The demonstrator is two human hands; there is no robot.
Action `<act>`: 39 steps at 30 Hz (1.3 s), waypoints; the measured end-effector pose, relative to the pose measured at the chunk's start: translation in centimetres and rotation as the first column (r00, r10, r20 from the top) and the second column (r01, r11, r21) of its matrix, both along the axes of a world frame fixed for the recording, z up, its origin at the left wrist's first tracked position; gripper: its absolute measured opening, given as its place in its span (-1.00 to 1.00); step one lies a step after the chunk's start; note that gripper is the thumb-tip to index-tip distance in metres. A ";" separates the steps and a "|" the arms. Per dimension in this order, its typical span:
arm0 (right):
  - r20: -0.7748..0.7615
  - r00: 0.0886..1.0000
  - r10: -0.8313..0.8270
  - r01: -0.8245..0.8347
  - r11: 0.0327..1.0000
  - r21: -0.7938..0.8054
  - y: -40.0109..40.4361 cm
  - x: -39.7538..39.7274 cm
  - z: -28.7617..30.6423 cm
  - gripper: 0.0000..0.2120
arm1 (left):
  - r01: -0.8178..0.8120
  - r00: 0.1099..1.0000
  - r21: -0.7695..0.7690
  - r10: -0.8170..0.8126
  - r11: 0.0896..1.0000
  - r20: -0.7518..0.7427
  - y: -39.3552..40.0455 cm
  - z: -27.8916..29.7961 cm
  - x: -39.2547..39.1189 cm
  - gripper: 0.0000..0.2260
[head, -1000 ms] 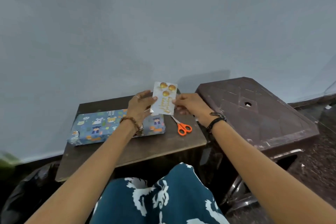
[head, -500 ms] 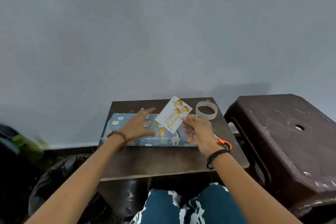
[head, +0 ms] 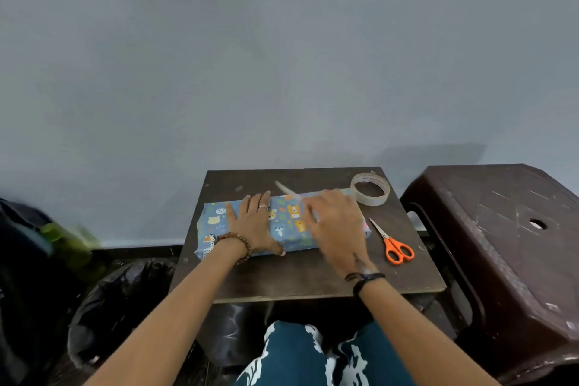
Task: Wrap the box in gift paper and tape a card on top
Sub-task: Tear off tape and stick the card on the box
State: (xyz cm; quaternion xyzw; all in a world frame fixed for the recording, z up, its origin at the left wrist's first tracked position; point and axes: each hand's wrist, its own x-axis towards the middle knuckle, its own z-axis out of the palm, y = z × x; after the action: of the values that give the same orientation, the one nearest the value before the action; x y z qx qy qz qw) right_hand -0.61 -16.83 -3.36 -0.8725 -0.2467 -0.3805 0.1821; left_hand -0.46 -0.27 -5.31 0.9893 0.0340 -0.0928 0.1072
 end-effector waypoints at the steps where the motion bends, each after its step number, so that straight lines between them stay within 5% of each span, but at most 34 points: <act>1: 0.055 0.998 0.010 -0.001 0.989 -0.150 0.6 -0.3 -0.9 -0.95 | 0.005 1.000 -0.023 -0.006 1.000 -0.005 0.0 0.0 -0.4 0.17; 4: -0.023 1.000 0.006 -0.014 0.938 -0.346 2.0 -1.6 -3.2 -0.89 | 0.029 0.992 -0.101 -0.041 0.994 -0.121 0.5 0.8 -0.9 0.21; 7: -0.089 0.996 -0.004 -0.031 0.919 -0.392 2.2 -2.0 -3.8 -0.96 | -0.077 0.941 -0.384 -0.060 0.920 -0.332 2.0 3.0 -0.3 0.10; 9: -0.139 0.989 0.048 -0.098 0.921 -0.377 1.6 -1.6 -3.1 -0.80 | -0.148 0.927 -0.493 -0.054 0.858 -0.372 2.6 4.4 0.3 -0.01; 13: -0.179 0.984 -0.004 -0.030 0.981 -0.190 -1.2 1.9 -0.4 -0.75 | -0.066 0.989 -0.498 -0.008 0.865 -0.145 1.0 5.6 1.6 -0.33; 15: -0.382 0.923 -0.055 0.068 0.997 0.023 -3.5 5.0 0.5 -0.75 | 0.005 0.999 -0.535 0.014 0.845 0.033 -0.7 5.5 2.4 -0.49; 18: -0.626 0.780 -0.014 0.273 0.908 0.319 -7.3 9.5 0.5 -0.80 | 0.182 0.966 -0.484 -0.063 0.856 0.252 -4.7 5.5 4.0 -0.67; 21: -0.684 0.729 -0.018 0.420 0.801 0.427 -9.8 13.1 0.2 -0.86 | 0.350 0.924 -0.311 -0.270 0.884 0.272 -9.3 4.8 7.1 -0.71; 26: -0.847 0.522 -0.096 0.426 0.890 0.162 -12.1 17.4 -0.2 -0.61 | 0.405 0.914 -0.132 -0.402 0.905 0.049 -15.0 3.3 12.4 -0.66; 31: -0.964 0.235 0.120 0.399 0.893 0.209 -13.2 20.6 -0.3 -0.68 | 0.458 0.884 -0.029 -0.459 0.889 -0.088 -16.7 2.2 14.5 -0.68; 39: -0.981 0.088 0.172 0.372 0.908 0.192 -13.3 23.3 -0.2 -0.81 | 0.474 0.877 0.002 -0.472 0.880 -0.093 -17.1 2.2 15.4 -0.68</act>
State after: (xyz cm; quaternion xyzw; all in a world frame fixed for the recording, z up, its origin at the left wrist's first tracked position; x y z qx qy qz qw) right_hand 22.64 -30.08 -3.59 -0.8550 0.0859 0.2532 0.4444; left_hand 14.91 -17.39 -3.11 0.9637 -0.2028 -0.1600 0.0676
